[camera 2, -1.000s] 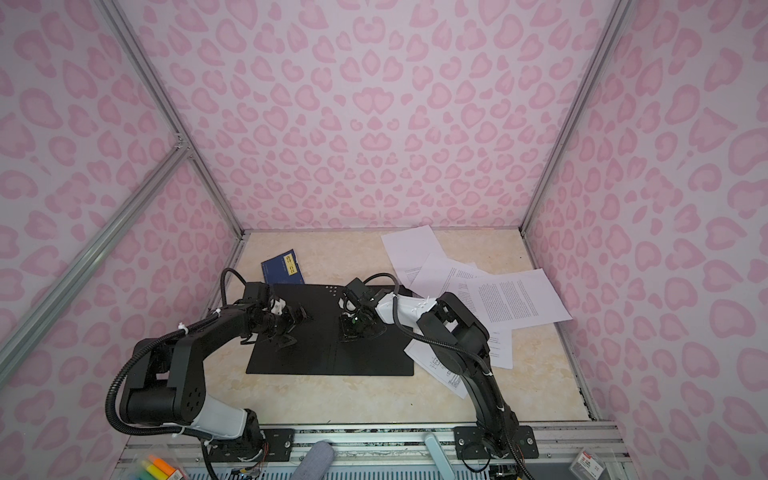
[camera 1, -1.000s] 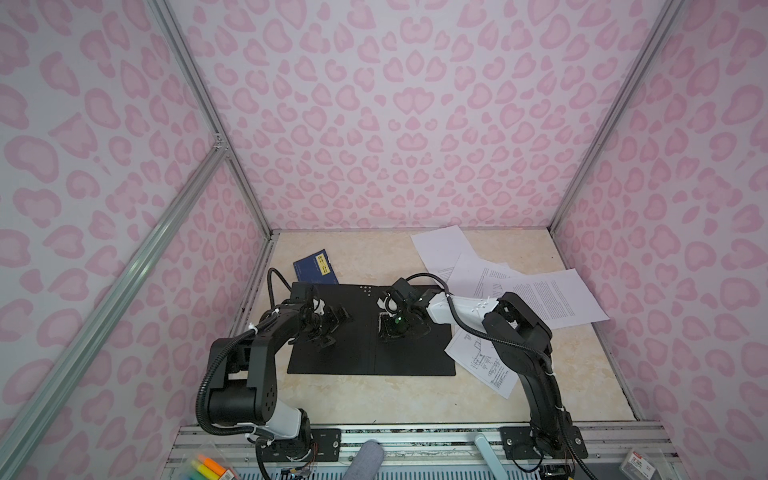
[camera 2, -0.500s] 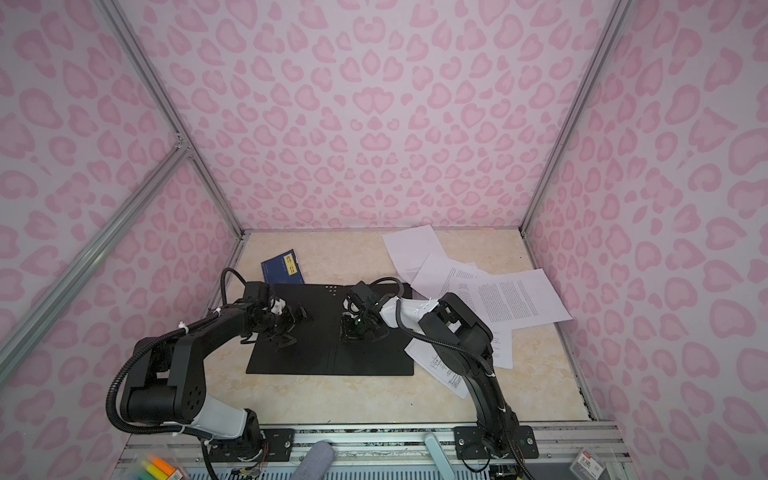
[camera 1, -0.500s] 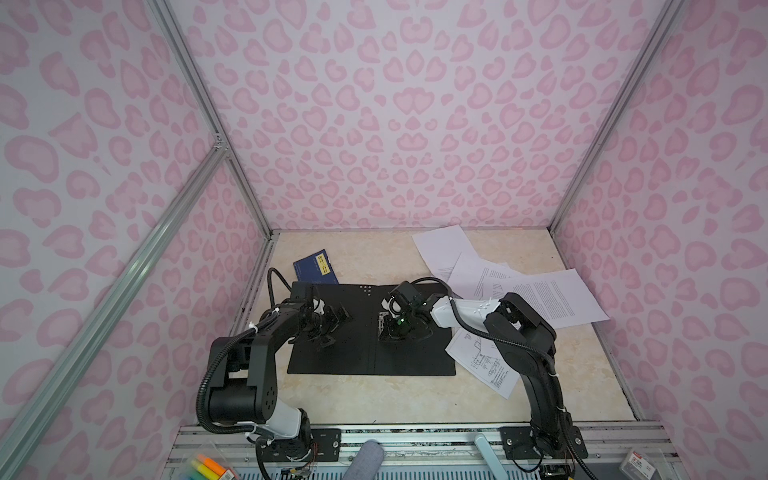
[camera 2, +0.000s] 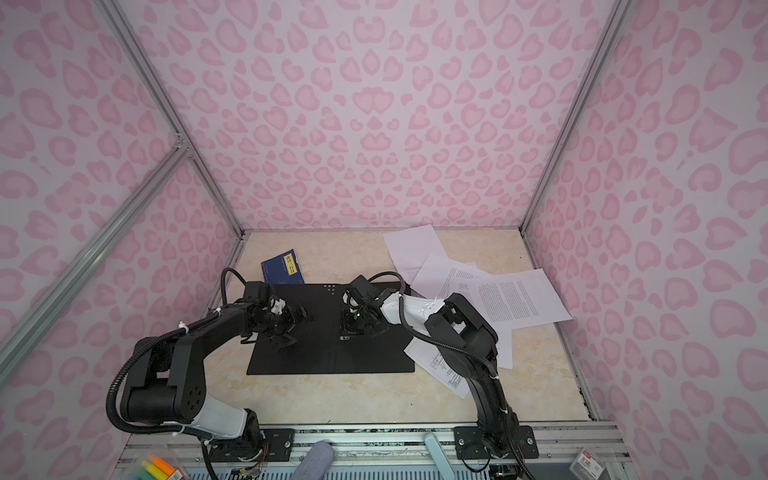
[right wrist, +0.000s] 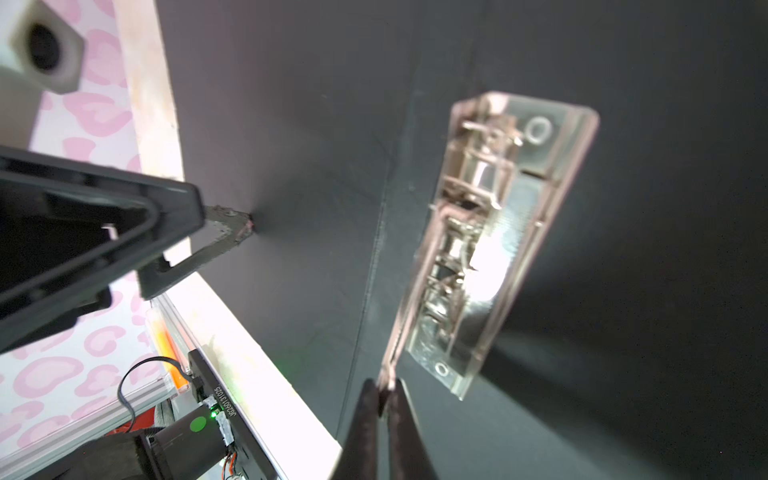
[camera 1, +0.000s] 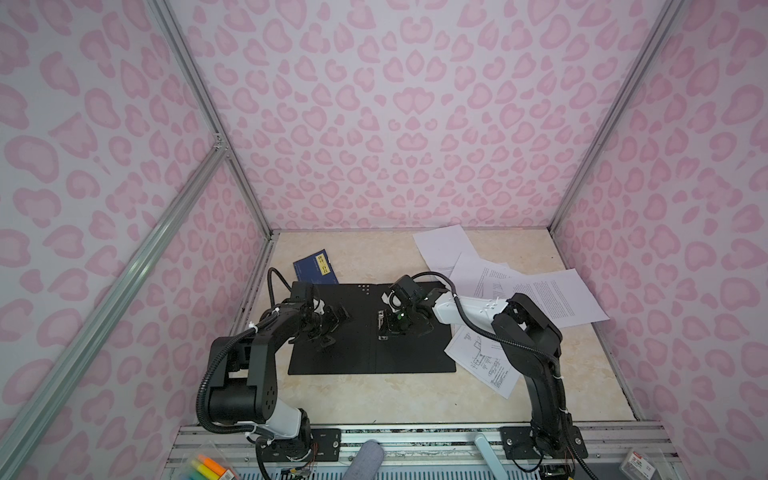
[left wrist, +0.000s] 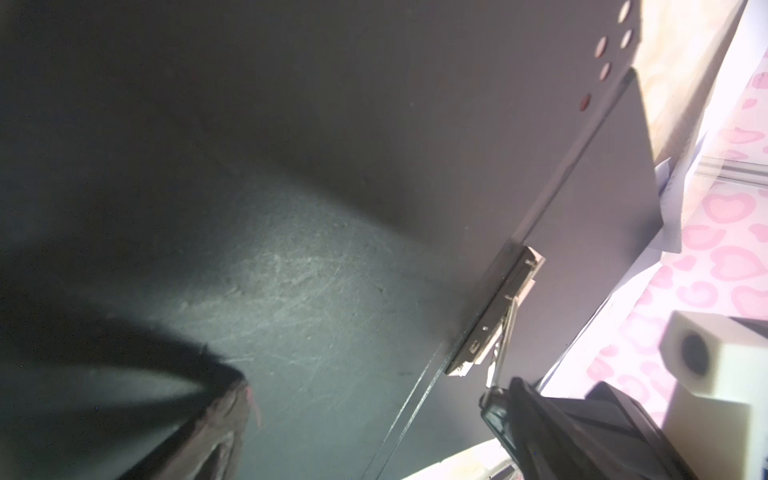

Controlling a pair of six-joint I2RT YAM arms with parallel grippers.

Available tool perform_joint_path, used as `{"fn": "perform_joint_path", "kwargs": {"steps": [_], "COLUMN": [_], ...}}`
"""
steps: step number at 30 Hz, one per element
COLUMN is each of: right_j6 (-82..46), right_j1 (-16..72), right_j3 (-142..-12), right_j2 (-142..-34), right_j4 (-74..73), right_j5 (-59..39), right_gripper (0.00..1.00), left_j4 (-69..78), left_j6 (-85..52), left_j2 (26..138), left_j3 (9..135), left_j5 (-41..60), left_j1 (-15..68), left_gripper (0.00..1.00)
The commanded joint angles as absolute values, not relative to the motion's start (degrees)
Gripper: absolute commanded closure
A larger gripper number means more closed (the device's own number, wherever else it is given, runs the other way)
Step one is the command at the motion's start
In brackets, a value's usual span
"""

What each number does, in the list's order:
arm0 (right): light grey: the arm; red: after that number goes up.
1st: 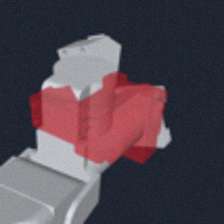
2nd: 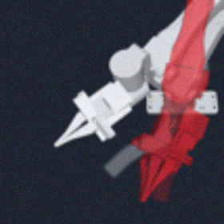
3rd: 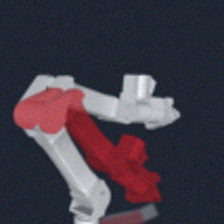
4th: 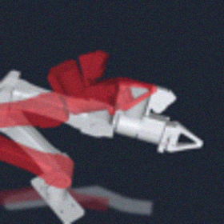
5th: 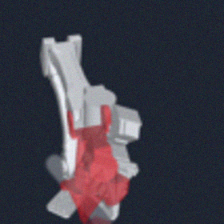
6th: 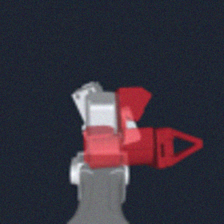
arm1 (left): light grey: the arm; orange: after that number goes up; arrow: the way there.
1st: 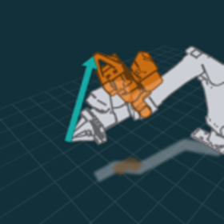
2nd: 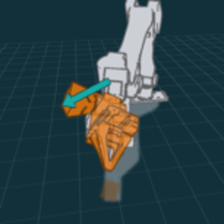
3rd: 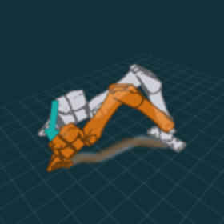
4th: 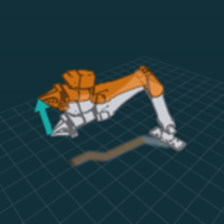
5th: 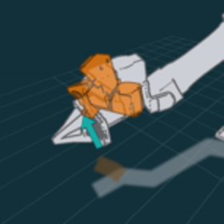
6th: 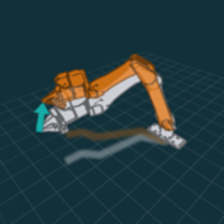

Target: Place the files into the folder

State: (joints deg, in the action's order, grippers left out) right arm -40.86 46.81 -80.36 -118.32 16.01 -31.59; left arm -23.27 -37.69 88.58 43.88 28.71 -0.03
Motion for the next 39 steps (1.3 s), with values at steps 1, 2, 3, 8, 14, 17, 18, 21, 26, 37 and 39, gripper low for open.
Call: {"fn": "perform_joint_path", "kwargs": {"steps": [1, 2, 3, 8, 14, 17, 18, 21, 26, 37, 39], "right_j6": [-38.61, -38.37, -38.20, -35.68, -36.41, -37.00, -37.29, -37.81, -34.70, -33.68, -33.37], "right_j1": [47.02, 47.01, 47.07, 48.27, 48.63, 48.11, 47.55, 45.23, 43.17, 35.99, 32.05], "right_j3": [-79.95, -79.51, -79.08, -77.39, -73.48, -73.61, -73.44, -71.23, -71.71, -64.91, -62.52], "right_j2": [-117.09, -116.33, -115.63, -112.92, -112.05, -112.32, -112.28, -111.35, -112.93, -101.35, -97.35], "right_j4": [16.09, 15.74, 15.27, 17.45, 16.41, 17.98, 19.30, 21.40, 25.66, 22.70, 23.98], "right_j5": [-31.98, -31.90, -31.99, -31.21, -30.70, -27.99, -26.17, -21.31, -17.72, -21.08, -20.59], "right_gripper": [0.61, 0.58, 0.56, 0.54, 0.91, 1.00, 1.00, 1.00, 1.00, 0.89, 0.81], "left_j4": [-26.50, -26.41, -26.45, -26.37, -26.29, -26.39, -26.54, -27.15, -28.47, -34.56, -36.45], "left_j6": [-37.18, -37.11, -37.09, -36.92, -36.73, -36.89, -36.89, -37.00, -38.08, -39.80, -38.12], "left_j2": [89.51, 89.53, 89.51, 89.60, 89.49, 89.02, 88.68, 86.94, 83.80, 71.21, 69.58], "left_j3": [42.64, 42.67, 42.69, 42.71, 42.63, 42.40, 42.22, 41.73, 40.21, 39.30, 43.07], "left_j5": [20.93, 20.98, 20.92, 21.01, 21.18, 21.14, 21.12, 19.74, 18.24, 16.06, 16.12], "left_j1": [-0.15, -0.09, -0.12, -0.15, -0.10, -0.23, -0.18, -0.26, -0.18, -0.01, 1.58], "left_gripper": [0.02, 0.02, 0.02, 0.02, 0.02, 0.02, 0.02, 0.02, 0.02, 0.02, 0.02]}}
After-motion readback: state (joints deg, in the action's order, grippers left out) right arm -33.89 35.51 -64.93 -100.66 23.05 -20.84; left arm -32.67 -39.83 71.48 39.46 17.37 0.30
